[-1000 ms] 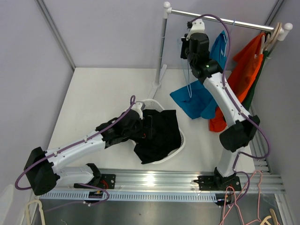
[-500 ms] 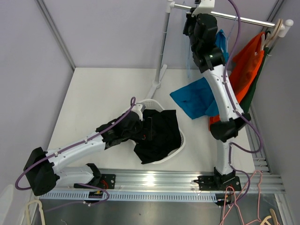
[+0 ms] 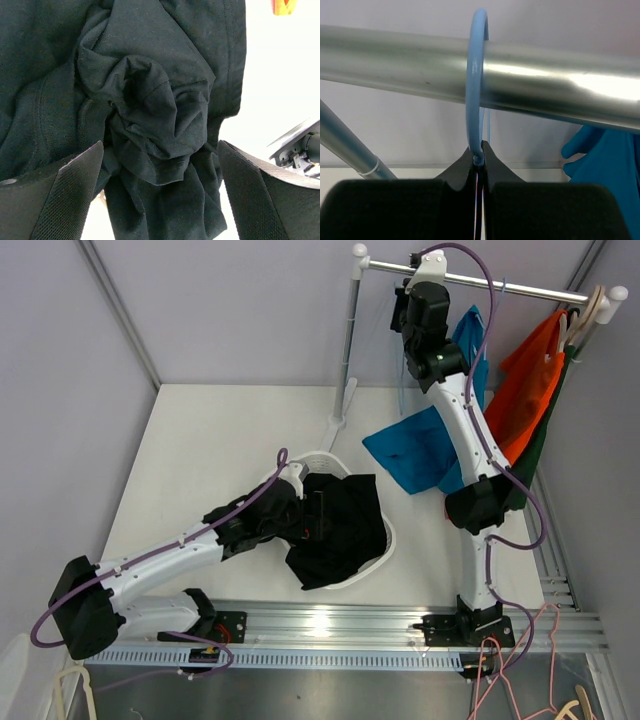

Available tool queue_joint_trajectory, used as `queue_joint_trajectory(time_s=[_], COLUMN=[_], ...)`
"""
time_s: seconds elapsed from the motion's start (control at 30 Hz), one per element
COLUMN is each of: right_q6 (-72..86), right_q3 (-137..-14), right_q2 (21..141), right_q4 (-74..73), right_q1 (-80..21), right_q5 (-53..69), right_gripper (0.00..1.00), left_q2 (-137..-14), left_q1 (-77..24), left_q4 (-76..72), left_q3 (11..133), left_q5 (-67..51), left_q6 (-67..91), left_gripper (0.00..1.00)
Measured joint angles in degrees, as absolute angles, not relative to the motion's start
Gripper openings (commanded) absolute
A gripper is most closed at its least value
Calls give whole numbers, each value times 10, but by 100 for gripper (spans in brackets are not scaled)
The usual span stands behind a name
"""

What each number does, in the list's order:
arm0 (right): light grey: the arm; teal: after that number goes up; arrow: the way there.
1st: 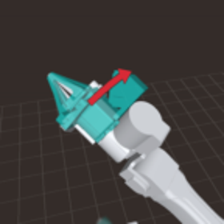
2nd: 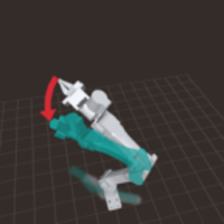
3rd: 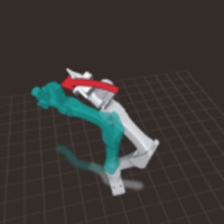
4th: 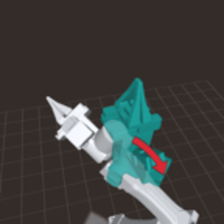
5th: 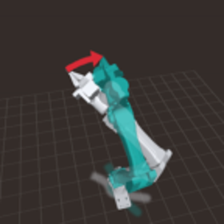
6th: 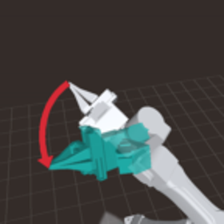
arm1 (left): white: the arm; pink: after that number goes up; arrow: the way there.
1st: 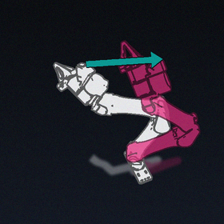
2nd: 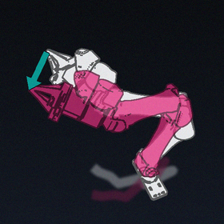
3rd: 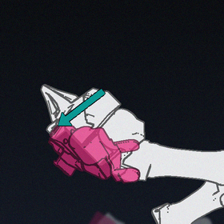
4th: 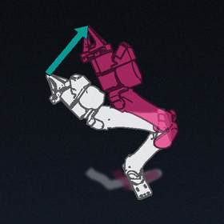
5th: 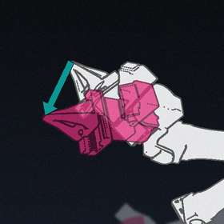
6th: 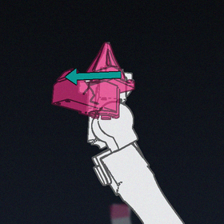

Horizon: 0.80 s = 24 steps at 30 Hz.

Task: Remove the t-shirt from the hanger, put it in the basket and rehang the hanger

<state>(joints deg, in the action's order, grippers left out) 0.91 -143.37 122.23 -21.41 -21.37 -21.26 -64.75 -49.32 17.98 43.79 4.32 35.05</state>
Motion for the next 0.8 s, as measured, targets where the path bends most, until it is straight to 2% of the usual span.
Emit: queue_joint_trajectory(time_s=[0.23,0.3,0.33,0.47,0.5,0.53,0.8], right_q6=[31,39,45,61,65,69,82], right_q3=[-1411,-1387,-1376,-1343,-1334,-1327,-1262], right_q2=[1206,1187,1178,1147,1138,1128,981], right_q4=[-223,-222,-225,-253,-263,-272,-357], right_q1=[-208,-208,-208,-208,-208,-208,-208], right_q5=[-193,-182,-175,-160,-161,-162,-203], right_gripper=[2,23,42,45,47,55,54], left_q2=[-648,-648,-648,-648,-648,-647,-640], left_q1=[-493,-493,-493,-493,-493,-493,-493], left_q4=[178,177,177,177,177,177,176], left_q3=[438,438,438,438,438,438,430], left_q5=[43,43,43,43,43,43,42], left_q6=[350,350,350,350,350,350,351], left_gripper=[100,99,99,100,99,100,100])
